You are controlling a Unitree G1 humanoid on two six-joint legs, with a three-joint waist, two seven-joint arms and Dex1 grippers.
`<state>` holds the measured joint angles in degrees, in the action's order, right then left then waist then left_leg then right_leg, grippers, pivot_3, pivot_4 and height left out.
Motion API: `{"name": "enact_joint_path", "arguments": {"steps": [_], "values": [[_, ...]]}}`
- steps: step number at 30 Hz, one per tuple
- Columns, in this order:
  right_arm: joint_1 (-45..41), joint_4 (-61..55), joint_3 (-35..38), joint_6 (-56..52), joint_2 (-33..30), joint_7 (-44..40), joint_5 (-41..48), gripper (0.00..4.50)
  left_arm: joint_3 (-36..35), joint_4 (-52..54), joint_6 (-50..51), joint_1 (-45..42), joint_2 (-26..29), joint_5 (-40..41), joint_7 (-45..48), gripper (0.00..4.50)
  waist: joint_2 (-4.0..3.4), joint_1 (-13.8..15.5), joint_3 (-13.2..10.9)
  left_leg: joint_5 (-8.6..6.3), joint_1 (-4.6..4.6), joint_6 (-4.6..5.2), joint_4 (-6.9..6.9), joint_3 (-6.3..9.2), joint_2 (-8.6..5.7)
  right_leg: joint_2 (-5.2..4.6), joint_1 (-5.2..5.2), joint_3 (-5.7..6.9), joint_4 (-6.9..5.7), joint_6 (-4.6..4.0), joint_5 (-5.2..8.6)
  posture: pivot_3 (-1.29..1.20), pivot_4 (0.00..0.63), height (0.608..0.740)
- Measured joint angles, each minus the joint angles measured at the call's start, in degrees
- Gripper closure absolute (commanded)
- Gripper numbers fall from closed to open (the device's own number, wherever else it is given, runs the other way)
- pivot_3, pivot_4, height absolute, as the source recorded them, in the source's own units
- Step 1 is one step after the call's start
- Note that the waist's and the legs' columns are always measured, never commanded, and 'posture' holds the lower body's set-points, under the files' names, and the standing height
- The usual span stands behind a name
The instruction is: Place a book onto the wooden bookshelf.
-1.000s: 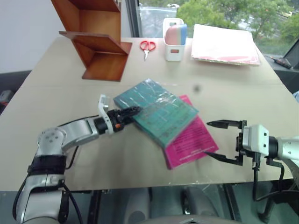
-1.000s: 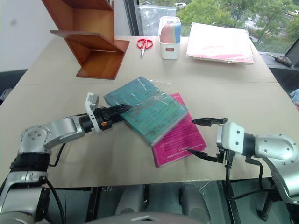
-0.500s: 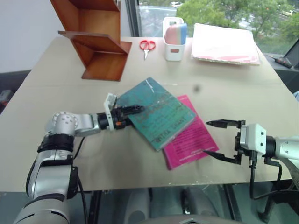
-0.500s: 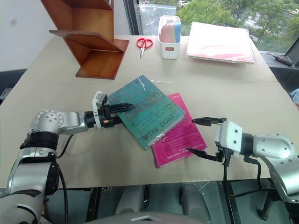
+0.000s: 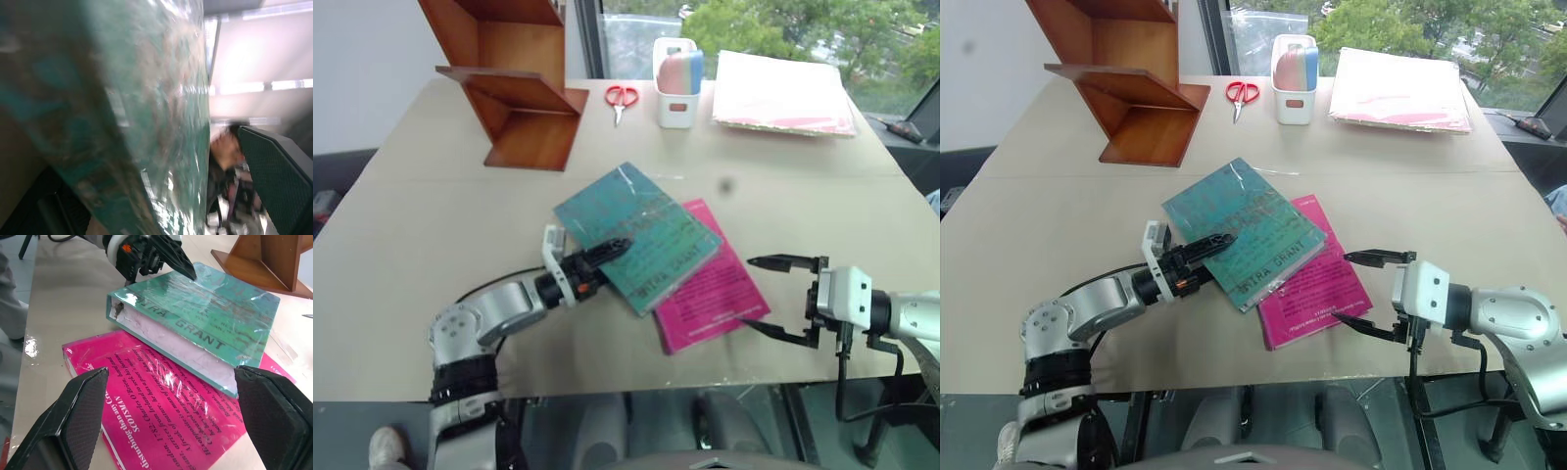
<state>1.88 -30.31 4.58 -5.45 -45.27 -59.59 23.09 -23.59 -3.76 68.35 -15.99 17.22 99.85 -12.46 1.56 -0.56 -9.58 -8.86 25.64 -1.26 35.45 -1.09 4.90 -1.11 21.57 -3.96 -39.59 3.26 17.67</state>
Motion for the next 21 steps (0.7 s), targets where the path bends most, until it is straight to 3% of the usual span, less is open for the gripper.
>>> {"name": "enact_joint_path", "arguments": {"steps": [2, 11, 21], "values": [[-0.7, 0.0, -0.2, -0.3, 0.0, 0.1, 0.0, 0.28, 0.0, 1.0, -3.3, 0.4, -0.4, 2.0, -3.9, 0.06, -0.01, 0.0, 0.0, 0.01, -0.02, -0.01, 0.00, 0.00, 0.00, 0.01, 0.00, -0.01, -0.02, 0.00, 0.00, 0.00, 0.150, 0.740], [-4.0, -1.1, -1.7, -4.2, 0.1, 2.7, 0.0, 0.28, 1.7, -0.7, -8.9, -0.6, 1.3, 9.3, -7.2, 3.52, 0.00, 0.2, 0.0, 0.01, -0.01, -0.02, -0.01, 0.00, -0.01, 0.04, 0.01, 0.01, -0.02, -0.01, 0.00, 0.00, 0.150, 0.740], [-6.9, -3.1, -1.9, -7.9, 2.9, 5.3, 3.9, 0.28, 2.5, -4.5, -7.8, -1.3, 6.9, 12.6, -3.6, 3.52, 0.00, -0.1, 0.0, 0.01, -0.01, -0.02, -0.03, 0.00, -0.01, 0.05, 0.03, 0.00, 0.00, -0.01, 0.01, 0.00, 0.150, 0.740]]}}
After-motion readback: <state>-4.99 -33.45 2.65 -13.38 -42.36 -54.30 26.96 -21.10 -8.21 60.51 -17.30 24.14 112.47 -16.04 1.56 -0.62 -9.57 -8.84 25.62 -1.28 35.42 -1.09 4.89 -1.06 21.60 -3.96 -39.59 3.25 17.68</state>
